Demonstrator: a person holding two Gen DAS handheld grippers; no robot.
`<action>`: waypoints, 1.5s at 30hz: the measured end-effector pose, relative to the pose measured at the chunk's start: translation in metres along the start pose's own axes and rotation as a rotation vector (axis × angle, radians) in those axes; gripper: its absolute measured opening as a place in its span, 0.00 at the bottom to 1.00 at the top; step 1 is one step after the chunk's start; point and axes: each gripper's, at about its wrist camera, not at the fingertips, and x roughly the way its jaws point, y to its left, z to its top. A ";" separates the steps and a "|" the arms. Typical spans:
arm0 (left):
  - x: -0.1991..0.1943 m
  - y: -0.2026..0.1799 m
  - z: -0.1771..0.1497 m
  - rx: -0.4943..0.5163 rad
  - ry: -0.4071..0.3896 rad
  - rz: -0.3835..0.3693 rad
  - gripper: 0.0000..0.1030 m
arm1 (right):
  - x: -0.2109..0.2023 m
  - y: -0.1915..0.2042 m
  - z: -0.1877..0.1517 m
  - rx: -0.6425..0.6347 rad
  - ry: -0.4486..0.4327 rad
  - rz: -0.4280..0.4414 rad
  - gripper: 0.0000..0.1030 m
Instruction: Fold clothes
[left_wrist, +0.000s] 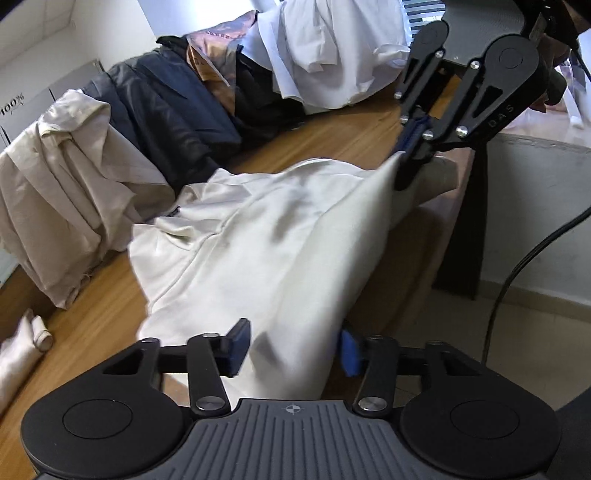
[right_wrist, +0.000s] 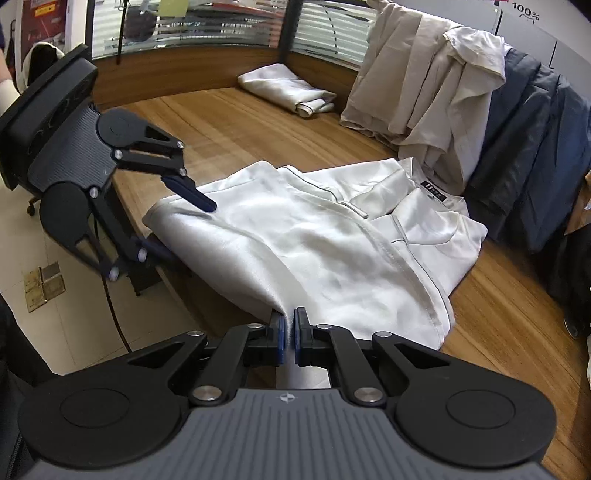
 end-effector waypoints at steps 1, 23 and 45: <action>-0.001 0.003 -0.001 0.005 -0.001 -0.008 0.23 | 0.001 0.000 -0.001 -0.003 0.004 0.006 0.08; -0.013 0.047 0.049 -0.102 0.035 -0.069 0.05 | 0.000 0.009 -0.005 0.023 0.056 -0.120 0.08; 0.122 0.187 0.110 -0.393 0.260 -0.139 0.07 | 0.083 -0.192 0.086 0.404 0.204 0.089 0.08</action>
